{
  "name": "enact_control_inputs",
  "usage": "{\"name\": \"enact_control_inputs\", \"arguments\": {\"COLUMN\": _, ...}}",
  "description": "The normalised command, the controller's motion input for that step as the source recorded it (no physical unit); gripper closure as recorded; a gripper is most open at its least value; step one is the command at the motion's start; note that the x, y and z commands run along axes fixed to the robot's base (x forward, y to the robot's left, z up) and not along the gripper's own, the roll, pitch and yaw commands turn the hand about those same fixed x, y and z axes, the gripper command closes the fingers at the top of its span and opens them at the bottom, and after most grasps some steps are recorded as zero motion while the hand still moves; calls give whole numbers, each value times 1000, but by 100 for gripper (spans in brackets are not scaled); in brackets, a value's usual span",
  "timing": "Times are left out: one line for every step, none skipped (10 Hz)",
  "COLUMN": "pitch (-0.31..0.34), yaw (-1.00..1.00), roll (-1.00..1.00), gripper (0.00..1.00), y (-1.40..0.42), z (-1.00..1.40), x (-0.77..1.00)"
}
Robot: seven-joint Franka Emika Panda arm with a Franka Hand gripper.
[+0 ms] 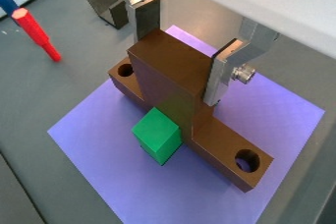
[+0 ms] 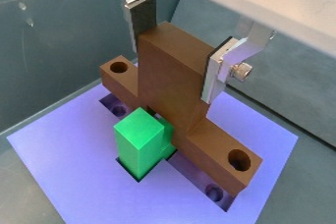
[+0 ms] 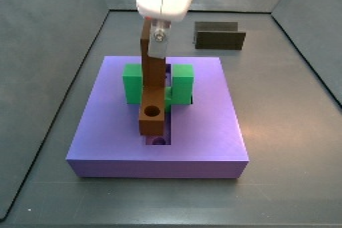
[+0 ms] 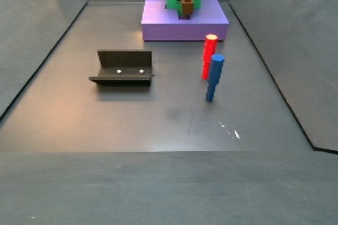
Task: Pick up the brown object. Move up. Place the brown object on the fixture. Regrasp the brown object. Move to above the board. Insert the brown object.
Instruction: Insert the brown object.
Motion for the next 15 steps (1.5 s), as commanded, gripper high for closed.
{"name": "enact_control_inputs", "arguments": {"pitch": -36, "yaw": 0, "roll": 19, "gripper": 100, "y": 0, "z": -254, "x": 0}}
{"name": "enact_control_inputs", "arguments": {"pitch": -30, "yaw": 0, "roll": 84, "gripper": 100, "y": 0, "z": -260, "x": 0}}
{"name": "enact_control_inputs", "arguments": {"pitch": -20, "yaw": 0, "roll": 139, "gripper": 100, "y": 0, "z": -240, "x": 0}}
{"name": "enact_control_inputs", "arguments": {"pitch": -21, "yaw": 0, "roll": 151, "gripper": 100, "y": 0, "z": -246, "x": 0}}
{"name": "enact_control_inputs", "arguments": {"pitch": -20, "yaw": 0, "roll": 173, "gripper": 100, "y": 0, "z": -229, "x": 0}}
{"name": "enact_control_inputs", "arguments": {"pitch": -16, "yaw": 0, "roll": 153, "gripper": 100, "y": 0, "z": -211, "x": 0}}
{"name": "enact_control_inputs", "arguments": {"pitch": -34, "yaw": 0, "roll": 60, "gripper": 100, "y": -3, "z": -217, "x": 17}}
{"name": "enact_control_inputs", "arguments": {"pitch": -51, "yaw": 0, "roll": 21, "gripper": 100, "y": 0, "z": -229, "x": 11}}
{"name": "enact_control_inputs", "arguments": {"pitch": -46, "yaw": 0, "roll": 10, "gripper": 100, "y": 0, "z": -229, "x": 40}}
{"name": "enact_control_inputs", "arguments": {"pitch": -49, "yaw": 0, "roll": 1, "gripper": 100, "y": 0, "z": -223, "x": 34}}
{"name": "enact_control_inputs", "arguments": {"pitch": -57, "yaw": 0, "roll": 0, "gripper": 100, "y": 0, "z": -220, "x": 9}}
{"name": "enact_control_inputs", "arguments": {"pitch": -44, "yaw": 0, "roll": 0, "gripper": 100, "y": -60, "z": -177, "x": 106}}
{"name": "enact_control_inputs", "arguments": {"pitch": -59, "yaw": 0, "roll": 0, "gripper": 100, "y": -111, "z": -160, "x": 249}}
{"name": "enact_control_inputs", "arguments": {"pitch": -50, "yaw": 0, "roll": 0, "gripper": 100, "y": -77, "z": -160, "x": 254}}
{"name": "enact_control_inputs", "arguments": {"pitch": -7, "yaw": 0, "roll": 0, "gripper": 100, "y": 0, "z": -149, "x": 171}}
